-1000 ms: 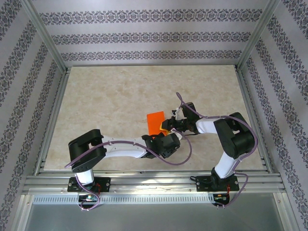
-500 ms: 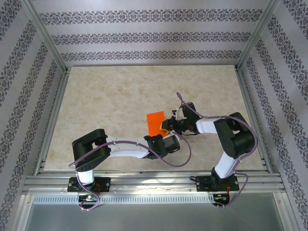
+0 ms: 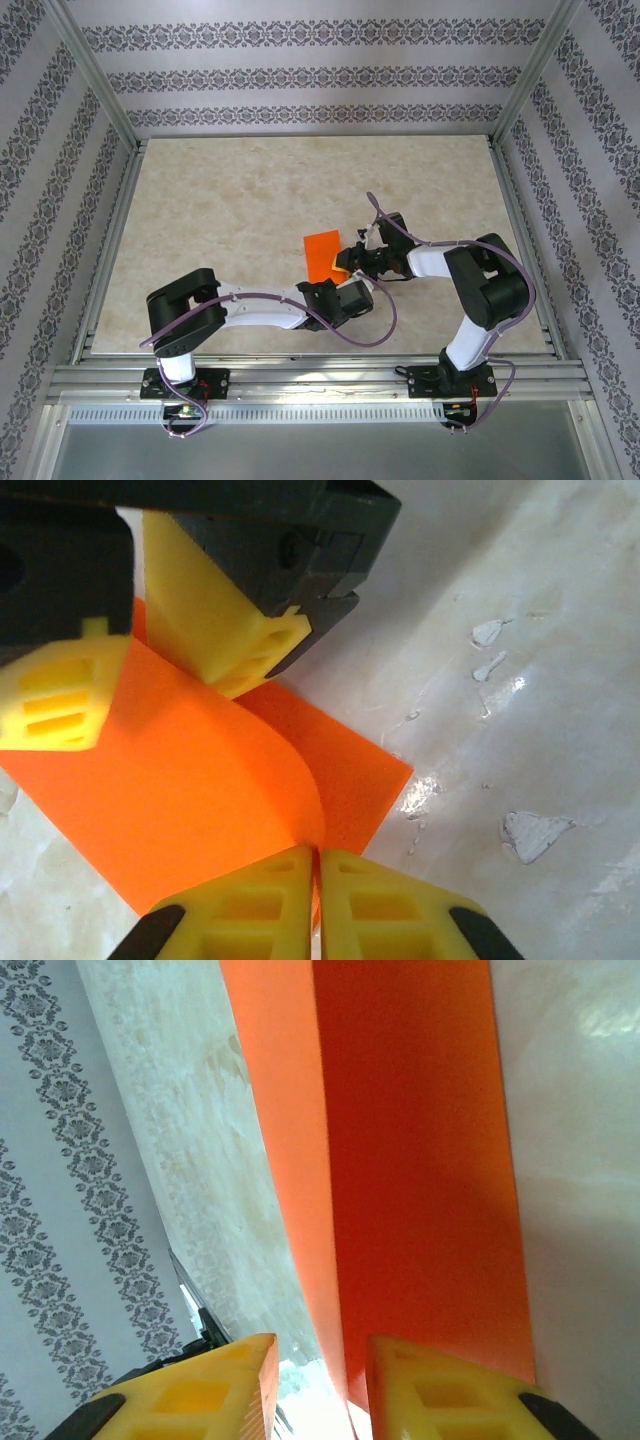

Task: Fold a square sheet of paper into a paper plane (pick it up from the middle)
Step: Fold the triangle a second time at the center of the table.

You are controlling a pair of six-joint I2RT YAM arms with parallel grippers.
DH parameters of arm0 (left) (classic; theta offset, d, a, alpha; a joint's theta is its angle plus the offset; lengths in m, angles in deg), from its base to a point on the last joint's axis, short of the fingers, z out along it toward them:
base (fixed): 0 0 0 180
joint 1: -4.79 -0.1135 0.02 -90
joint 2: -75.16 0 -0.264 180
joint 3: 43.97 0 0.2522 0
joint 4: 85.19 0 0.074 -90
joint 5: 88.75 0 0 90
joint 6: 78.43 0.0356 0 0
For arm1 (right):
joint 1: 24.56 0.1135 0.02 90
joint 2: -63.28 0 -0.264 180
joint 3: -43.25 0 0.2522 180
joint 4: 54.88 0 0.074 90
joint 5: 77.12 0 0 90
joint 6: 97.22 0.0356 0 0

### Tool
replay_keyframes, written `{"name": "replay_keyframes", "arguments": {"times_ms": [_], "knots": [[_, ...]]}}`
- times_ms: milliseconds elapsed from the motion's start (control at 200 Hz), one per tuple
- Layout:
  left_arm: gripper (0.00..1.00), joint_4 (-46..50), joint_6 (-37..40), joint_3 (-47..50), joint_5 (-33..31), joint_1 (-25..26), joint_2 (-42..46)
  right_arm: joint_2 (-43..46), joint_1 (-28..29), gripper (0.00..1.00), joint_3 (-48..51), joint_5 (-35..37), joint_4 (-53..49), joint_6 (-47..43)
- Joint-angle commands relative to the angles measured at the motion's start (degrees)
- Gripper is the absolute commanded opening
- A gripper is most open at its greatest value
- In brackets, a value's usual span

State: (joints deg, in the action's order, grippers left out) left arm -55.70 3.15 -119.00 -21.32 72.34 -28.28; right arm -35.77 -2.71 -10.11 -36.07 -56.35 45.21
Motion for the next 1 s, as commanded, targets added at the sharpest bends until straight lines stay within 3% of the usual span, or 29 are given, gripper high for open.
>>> {"name": "replay_keyframes", "arguments": {"times_ms": [0,220,375,709,844,994], "knots": [[0.05,-2.1,-1.3,1.3,-0.4,0.5,2.5,1.4,-0.6,0.3,0.8,0.4,0.2,0.0],[0.0,-5.2,-3.4,3.7,5.1,-1.7,5.6,3.3,-1.4,0.32,1.0,1.5,-1.9,-1.2],[0.0,-9.3,-5.2,7.3,13.6,-5.0,9.2,6.2,-2.7,0.35,1.9,2.7,-3.7,-2.3],[0.0,-18.5,-11.2,14.1,29.9,-14.1,14.7,22.1,-4.2,0.4,8.5,17.0,-9.3,-7.5],[0.0,-21.8,-13.9,16.3,34.4,-16.7,15.5,25.2,-4.0,0.36,10.9,16.8,-9.1,-8.1],[0.0,-23.1,-15.3,17.4,36.6,-18.3,15.7,24.2,-2.2,0.21,11.4,13.4,-9.4,-8.2]]}}
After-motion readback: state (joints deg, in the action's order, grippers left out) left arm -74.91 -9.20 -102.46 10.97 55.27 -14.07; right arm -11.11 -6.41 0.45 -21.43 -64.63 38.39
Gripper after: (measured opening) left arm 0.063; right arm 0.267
